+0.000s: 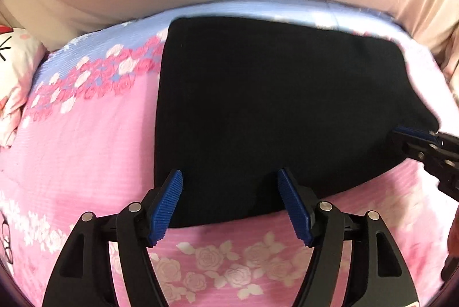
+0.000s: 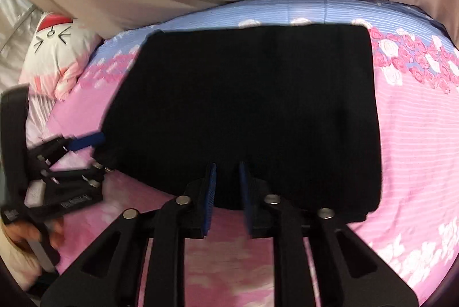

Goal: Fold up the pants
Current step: 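Open both grippers and release the folded pants onto the bedspread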

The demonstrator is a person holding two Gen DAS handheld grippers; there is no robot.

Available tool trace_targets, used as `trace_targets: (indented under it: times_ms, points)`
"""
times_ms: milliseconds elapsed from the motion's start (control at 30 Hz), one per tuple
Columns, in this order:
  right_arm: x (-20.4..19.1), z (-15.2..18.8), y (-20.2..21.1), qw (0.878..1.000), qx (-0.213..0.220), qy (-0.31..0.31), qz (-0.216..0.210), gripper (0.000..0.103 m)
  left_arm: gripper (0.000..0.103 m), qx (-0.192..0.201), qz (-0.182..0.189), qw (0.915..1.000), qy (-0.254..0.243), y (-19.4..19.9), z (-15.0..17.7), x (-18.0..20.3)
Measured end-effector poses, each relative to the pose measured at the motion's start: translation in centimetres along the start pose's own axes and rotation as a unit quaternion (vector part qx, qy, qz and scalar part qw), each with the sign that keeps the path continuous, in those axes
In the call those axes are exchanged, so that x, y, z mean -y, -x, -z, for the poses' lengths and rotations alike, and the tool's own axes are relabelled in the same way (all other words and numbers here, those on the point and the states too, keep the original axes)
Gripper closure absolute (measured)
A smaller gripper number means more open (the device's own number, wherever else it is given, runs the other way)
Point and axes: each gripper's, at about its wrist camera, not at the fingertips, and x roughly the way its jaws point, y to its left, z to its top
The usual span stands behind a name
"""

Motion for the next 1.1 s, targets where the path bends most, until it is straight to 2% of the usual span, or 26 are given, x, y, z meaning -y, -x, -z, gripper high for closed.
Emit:
trace_targets:
  times_ms: [33, 133, 200, 267, 333, 400, 467, 567, 633, 700, 767, 800, 867, 900, 1000, 1067, 1100]
  points:
    - [1.2, 0.3, 0.3, 1.000, 0.005, -0.016, -0.007, 0.103, 0.035, 0.007, -0.001, 1.0000, -0.004, -0.2, 0.3, 0.0]
    - [4.0, 1.0, 1.5, 0.997, 0.011, -0.072, -0.027, 0.103, 0.032, 0.017, 0.002, 0.9996, -0.024, -0.4, 0.6, -0.1]
    - [4.8, 0.9, 3.0, 0.995, 0.013, -0.099, -0.001, 0.103, 0.032, 0.014, 0.019, 0.9995, -0.023, 0.0, 0.2, -0.4]
    - [3.7, -0.7, 5.2, 0.994, 0.038, -0.094, 0.030, 0.097, 0.034, 0.029, 0.008, 0.9994, -0.020, 1.6, -0.7, -1.0]
    - [2.1, -3.1, 5.7, 0.996, 0.055, -0.064, 0.034, 0.097, 0.034, 0.060, 0.011, 0.9981, -0.011, 3.5, -2.4, -1.6]
    - [0.1, -6.7, 4.6, 0.997, 0.066, -0.034, 0.025, 0.097, 0.033, 0.069, 0.012, 0.9975, -0.005, 3.7, -4.8, -1.9]
    - [-0.8, -9.8, 2.0, 0.997, 0.065, -0.015, 0.033, 0.097, 0.027, 0.063, 0.005, 0.9980, -0.004, 2.0, -7.7, -1.8]
    - [0.7, -11.7, -2.5, 0.997, 0.030, -0.036, 0.056, 0.097, 0.027, 0.021, -0.023, 0.9994, -0.011, -2.0, -9.5, -1.5]
    - [2.7, -11.5, -4.2, 0.996, 0.004, -0.061, 0.058, 0.102, 0.026, -0.003, -0.023, 0.9997, 0.000, -4.0, -9.4, -1.9]
    - [3.4, -10.9, -4.5, 0.996, 0.014, -0.074, 0.039, 0.102, 0.015, 0.001, -0.020, 0.9996, 0.021, -4.4, -8.8, -2.6]
    - [3.4, -10.3, -2.9, 0.996, 0.020, -0.076, 0.045, 0.101, 0.013, 0.000, -0.006, 0.9995, 0.031, -4.2, -8.6, -3.1]
    - [3.1, -10.1, -1.8, 0.995, 0.030, -0.075, 0.060, 0.096, 0.014, 0.001, -0.003, 0.9993, 0.036, -3.9, -8.7, -3.4]
    - [2.8, -9.3, 1.1, 0.992, 0.048, -0.077, 0.087, 0.095, 0.017, 0.007, -0.019, 0.9989, 0.042, -2.8, -8.8, -3.7]
    - [2.5, -8.6, 2.7, 0.991, 0.059, -0.080, 0.092, 0.095, 0.017, 0.015, -0.030, 0.9985, 0.043, -1.6, -8.7, -3.9]
    - [1.8, -6.2, 6.9, 0.987, 0.079, -0.101, 0.100, 0.093, 0.015, 0.031, -0.025, 0.9972, 0.063, 2.1, -8.1, -4.1]
    - [1.0, -4.7, 8.8, 0.986, 0.084, -0.104, 0.104, 0.077, 0.015, 0.039, -0.027, 0.9965, 0.068, 4.5, -7.4, -3.7]
    - [0.7, -4.0, 9.7, 0.985, 0.088, -0.103, 0.110, 0.055, 0.015, 0.043, -0.041, 0.9960, 0.066, 5.9, -6.9, -3.2]
